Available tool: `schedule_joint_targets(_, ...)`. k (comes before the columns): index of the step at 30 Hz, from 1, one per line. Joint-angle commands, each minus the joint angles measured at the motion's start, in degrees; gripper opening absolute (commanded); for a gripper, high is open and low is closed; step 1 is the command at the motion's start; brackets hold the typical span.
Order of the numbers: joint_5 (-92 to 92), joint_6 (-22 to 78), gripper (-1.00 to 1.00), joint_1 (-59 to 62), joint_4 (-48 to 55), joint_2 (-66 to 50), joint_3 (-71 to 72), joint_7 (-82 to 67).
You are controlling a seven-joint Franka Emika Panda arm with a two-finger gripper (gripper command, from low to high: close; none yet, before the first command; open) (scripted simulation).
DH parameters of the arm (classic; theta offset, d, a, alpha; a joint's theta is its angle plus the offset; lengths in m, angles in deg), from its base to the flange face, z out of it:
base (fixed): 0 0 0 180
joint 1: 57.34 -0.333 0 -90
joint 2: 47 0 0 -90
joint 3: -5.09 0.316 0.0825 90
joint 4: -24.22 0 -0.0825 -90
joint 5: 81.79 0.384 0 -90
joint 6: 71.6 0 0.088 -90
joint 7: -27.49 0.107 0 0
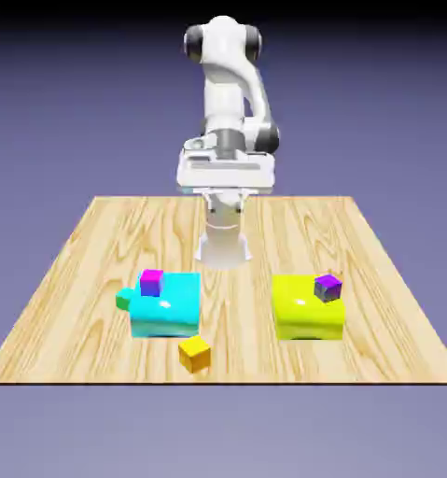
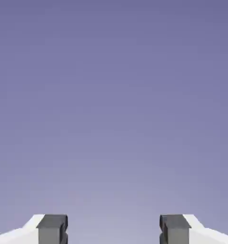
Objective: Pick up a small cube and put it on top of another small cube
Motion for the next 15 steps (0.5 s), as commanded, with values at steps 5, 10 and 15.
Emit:
schedule_joint_targets(5,8.5,12.5,0.0,-0.3,6.4,-8.9,-7.1,-0.2)
schedule_joint_targets(10,17.1,24.9,0.0,-0.6,12.9,-17.8,-14.3,-0.5)
schedule_joint_targets(15,25.6,37.4,0.0,-0.8,19.3,-26.7,-21.4,-0.7)
